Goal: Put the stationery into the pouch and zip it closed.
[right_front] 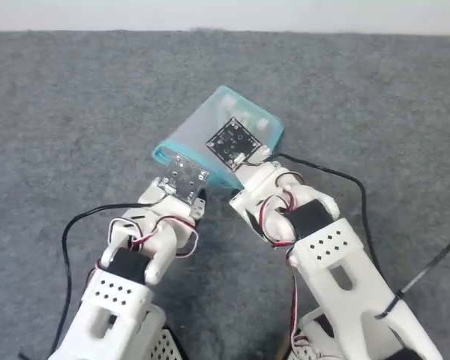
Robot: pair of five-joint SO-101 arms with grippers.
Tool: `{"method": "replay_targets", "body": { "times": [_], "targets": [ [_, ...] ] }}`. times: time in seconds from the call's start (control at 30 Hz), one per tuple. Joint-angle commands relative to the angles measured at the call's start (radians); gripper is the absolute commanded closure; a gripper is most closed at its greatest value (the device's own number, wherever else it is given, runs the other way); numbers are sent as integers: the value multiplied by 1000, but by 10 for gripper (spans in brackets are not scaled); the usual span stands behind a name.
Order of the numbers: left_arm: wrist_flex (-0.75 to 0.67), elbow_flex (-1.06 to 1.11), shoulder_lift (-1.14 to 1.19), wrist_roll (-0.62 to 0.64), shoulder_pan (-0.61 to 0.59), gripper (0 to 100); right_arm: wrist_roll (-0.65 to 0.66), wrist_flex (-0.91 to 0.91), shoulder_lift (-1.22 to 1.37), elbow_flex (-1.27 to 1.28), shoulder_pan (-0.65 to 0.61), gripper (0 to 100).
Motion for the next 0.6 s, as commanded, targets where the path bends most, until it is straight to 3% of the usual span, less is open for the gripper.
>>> {"method": "replay_targets", "body": {
  "times": [0.0,0.57],
  "targets": [
    [-43,-22,3,-15,-72,991,18,-35,-27,26,93,992],
    [-46,-24,9,-18,-133,991,92,-2,-27,34,344,992]
  ]
}}
